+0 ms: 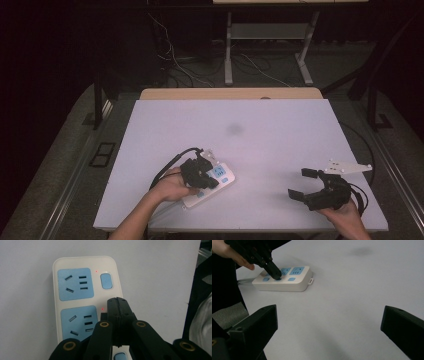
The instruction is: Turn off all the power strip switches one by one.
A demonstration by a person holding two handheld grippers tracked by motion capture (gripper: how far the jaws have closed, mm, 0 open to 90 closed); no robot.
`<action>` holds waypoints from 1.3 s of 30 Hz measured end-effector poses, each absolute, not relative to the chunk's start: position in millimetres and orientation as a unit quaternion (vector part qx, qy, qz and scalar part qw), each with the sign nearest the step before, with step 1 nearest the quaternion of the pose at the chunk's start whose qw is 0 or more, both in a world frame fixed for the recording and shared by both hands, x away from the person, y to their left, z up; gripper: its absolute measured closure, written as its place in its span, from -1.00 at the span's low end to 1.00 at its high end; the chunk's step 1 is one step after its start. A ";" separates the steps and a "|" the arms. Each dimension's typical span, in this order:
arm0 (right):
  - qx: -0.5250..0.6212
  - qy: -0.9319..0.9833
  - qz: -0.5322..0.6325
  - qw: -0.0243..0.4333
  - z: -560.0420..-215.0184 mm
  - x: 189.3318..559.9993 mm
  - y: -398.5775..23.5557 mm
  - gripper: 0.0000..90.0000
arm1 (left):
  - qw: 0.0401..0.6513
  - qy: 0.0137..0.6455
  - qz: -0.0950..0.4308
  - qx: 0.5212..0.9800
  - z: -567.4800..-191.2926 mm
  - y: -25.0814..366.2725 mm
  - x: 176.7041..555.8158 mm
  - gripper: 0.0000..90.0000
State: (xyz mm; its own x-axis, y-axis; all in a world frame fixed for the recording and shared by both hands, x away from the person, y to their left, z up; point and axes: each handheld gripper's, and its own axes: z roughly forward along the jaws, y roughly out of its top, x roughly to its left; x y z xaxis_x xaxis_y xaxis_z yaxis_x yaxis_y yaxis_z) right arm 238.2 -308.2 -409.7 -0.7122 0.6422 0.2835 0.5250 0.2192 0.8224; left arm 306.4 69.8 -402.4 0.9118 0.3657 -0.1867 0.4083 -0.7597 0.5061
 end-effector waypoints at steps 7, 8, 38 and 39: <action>0.374 0.780 0.499 0.060 -409.7 238.1 -307.5 -0.99 | 0.285 0.212 -0.020 0.935 -403.7 70.9 299.8 1.00; 0.374 0.780 0.498 0.059 -409.7 238.1 -307.3 -0.99 | 0.286 0.213 -0.019 0.934 -404.3 71.4 299.7 1.00; 0.377 0.779 0.497 0.059 -410.7 239.9 -308.7 -0.99 | 0.306 0.202 -0.010 0.930 -393.1 78.1 294.8 1.00; 0.377 0.779 0.497 0.059 -410.8 240.0 -308.8 -0.99 | 0.307 0.200 -0.009 0.931 -391.0 77.6 295.4 1.00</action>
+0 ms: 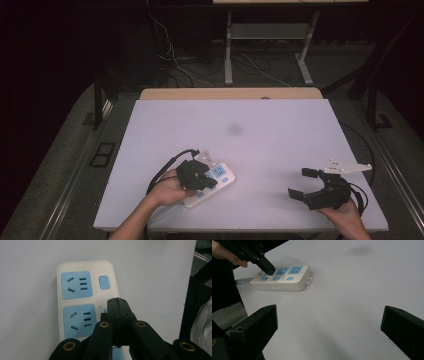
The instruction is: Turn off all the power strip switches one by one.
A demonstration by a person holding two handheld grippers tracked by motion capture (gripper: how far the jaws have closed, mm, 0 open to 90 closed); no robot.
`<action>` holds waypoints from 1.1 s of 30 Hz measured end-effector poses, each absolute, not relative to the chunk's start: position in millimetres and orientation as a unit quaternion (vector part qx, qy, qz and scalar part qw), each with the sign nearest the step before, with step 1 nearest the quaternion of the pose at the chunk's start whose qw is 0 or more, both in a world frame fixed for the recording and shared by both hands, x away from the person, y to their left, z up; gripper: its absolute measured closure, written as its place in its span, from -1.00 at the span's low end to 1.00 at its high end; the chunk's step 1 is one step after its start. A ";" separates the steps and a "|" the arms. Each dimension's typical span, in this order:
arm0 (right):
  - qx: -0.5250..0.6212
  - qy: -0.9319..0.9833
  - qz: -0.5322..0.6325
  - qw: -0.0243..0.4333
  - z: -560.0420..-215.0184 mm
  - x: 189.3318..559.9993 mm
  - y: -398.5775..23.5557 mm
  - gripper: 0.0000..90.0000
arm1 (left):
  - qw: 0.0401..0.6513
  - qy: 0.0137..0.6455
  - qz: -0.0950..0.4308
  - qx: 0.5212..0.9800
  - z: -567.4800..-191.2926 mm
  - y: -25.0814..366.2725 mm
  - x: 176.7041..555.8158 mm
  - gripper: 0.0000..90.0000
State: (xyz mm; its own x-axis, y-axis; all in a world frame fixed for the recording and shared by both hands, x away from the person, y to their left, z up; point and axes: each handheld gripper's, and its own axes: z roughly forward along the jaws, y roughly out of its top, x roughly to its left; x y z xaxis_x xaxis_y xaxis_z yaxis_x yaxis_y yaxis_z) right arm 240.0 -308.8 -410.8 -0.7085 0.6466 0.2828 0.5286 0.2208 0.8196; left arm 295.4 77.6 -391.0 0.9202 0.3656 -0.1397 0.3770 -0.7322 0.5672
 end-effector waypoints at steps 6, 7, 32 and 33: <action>0.379 0.777 0.499 0.059 -410.6 239.8 -309.8 -0.99 | 0.307 0.184 -0.004 0.934 -379.1 72.0 296.1 1.00; 0.380 0.777 0.498 0.059 -410.5 239.7 -309.9 -0.99 | 0.304 0.183 -0.003 0.935 -377.3 71.0 296.2 1.00; 0.379 0.777 0.499 0.061 -410.4 240.1 -310.7 -0.99 | 0.300 0.172 0.011 0.938 -363.1 56.1 309.3 0.99; 0.379 0.777 0.499 0.061 -410.4 240.2 -310.7 -0.99 | 0.300 0.171 0.012 0.938 -363.9 55.2 310.1 0.99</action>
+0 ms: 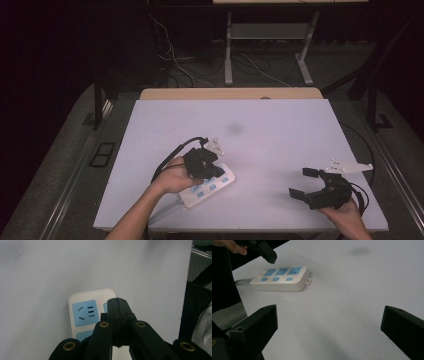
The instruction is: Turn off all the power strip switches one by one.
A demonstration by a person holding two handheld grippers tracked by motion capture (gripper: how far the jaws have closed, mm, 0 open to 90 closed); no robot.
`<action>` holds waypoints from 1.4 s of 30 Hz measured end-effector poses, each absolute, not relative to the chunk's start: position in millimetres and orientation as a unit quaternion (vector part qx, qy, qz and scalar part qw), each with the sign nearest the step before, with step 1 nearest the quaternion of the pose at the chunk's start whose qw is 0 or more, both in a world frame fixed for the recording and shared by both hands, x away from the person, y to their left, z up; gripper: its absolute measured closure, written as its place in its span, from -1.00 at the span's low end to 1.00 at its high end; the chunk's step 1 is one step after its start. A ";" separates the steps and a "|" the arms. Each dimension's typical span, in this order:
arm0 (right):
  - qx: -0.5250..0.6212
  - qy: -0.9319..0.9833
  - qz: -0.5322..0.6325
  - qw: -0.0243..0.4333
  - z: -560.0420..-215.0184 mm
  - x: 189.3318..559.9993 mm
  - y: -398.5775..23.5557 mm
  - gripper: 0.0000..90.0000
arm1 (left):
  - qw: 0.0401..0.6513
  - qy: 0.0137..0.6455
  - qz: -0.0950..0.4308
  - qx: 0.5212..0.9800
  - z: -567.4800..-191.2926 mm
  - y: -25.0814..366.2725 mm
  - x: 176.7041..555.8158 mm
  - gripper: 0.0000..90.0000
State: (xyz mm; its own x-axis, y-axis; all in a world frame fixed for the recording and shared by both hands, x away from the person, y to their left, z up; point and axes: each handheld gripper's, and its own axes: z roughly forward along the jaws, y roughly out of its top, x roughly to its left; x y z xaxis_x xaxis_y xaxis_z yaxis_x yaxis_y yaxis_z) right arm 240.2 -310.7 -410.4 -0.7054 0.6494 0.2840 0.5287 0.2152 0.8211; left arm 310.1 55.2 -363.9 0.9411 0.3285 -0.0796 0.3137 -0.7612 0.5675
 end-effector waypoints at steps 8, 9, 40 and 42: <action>0.378 0.778 0.498 0.060 -410.5 240.4 -310.4 -0.99 | 0.295 0.166 0.009 0.941 -373.8 47.6 314.2 0.99; 0.378 0.778 0.498 0.060 -410.6 240.5 -310.4 -0.99 | 0.296 0.169 0.008 0.940 -375.3 46.5 314.3 0.99; 0.375 0.780 0.498 0.058 -410.8 240.7 -309.9 -0.99 | 0.295 0.175 -0.009 0.939 -404.5 35.2 319.8 0.99; 0.376 0.779 0.498 0.058 -410.7 240.6 -310.2 -0.99 | 0.295 0.176 -0.012 0.939 -404.7 36.3 320.4 0.99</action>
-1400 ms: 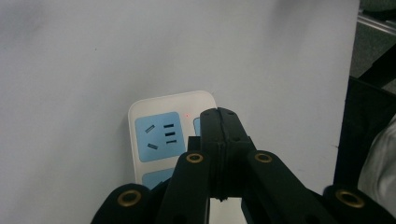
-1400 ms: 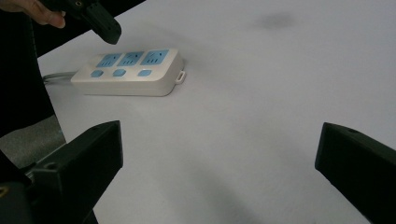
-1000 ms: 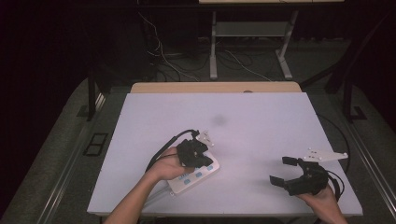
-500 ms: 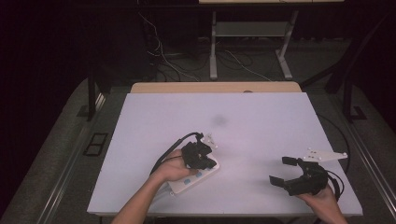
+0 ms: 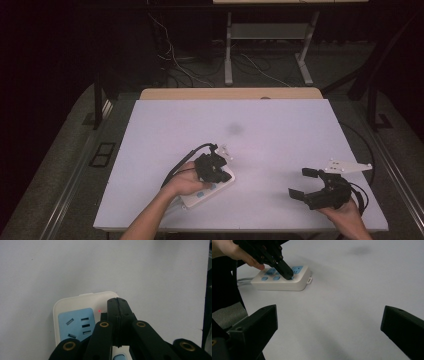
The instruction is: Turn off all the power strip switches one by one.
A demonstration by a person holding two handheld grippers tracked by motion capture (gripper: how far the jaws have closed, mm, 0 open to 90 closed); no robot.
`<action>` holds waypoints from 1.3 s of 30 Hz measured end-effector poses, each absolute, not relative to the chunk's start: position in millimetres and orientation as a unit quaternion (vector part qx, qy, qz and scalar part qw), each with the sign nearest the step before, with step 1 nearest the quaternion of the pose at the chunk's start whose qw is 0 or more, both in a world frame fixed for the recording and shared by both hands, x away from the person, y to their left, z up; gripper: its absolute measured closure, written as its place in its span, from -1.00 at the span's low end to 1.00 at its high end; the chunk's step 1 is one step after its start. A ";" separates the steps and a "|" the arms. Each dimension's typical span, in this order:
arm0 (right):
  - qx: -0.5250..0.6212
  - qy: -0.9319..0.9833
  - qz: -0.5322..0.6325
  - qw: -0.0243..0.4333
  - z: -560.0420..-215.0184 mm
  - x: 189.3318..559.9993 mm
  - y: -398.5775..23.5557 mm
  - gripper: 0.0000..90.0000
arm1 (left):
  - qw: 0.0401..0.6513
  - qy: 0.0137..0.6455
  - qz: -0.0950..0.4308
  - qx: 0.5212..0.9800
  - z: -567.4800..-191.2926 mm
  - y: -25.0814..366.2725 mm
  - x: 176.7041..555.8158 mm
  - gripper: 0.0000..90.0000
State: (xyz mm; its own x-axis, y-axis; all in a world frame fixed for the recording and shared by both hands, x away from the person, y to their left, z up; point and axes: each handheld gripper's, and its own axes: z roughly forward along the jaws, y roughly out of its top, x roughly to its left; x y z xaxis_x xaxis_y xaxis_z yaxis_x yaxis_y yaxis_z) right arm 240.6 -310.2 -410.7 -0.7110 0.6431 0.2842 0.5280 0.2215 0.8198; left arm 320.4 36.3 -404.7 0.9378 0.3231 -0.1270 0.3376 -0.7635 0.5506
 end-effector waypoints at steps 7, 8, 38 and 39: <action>0.376 0.779 0.498 0.057 -410.3 239.8 -310.3 -0.99 | 0.302 0.176 -0.014 0.937 -406.2 37.7 320.5 1.00; 0.376 0.779 0.498 0.057 -410.2 239.6 -310.3 -0.99 | 0.302 0.175 -0.016 0.937 -406.3 38.2 321.3 1.00; 0.378 0.776 0.501 0.059 -410.1 239.6 -313.8 -0.99 | 0.333 0.209 -0.027 0.919 -407.2 48.8 322.7 1.00; 0.378 0.777 0.500 0.059 -410.1 239.8 -314.0 -0.99 | 0.330 0.210 -0.018 0.920 -405.3 49.5 322.3 1.00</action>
State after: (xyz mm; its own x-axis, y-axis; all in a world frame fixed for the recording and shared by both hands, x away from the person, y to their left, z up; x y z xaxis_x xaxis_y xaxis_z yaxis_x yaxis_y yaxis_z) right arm 239.8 -314.0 -410.1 -0.7065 0.6471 0.2866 0.5285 0.2132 0.8217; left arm 322.3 49.5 -405.3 0.9112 0.3748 -0.1711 0.3982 -0.6946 0.5992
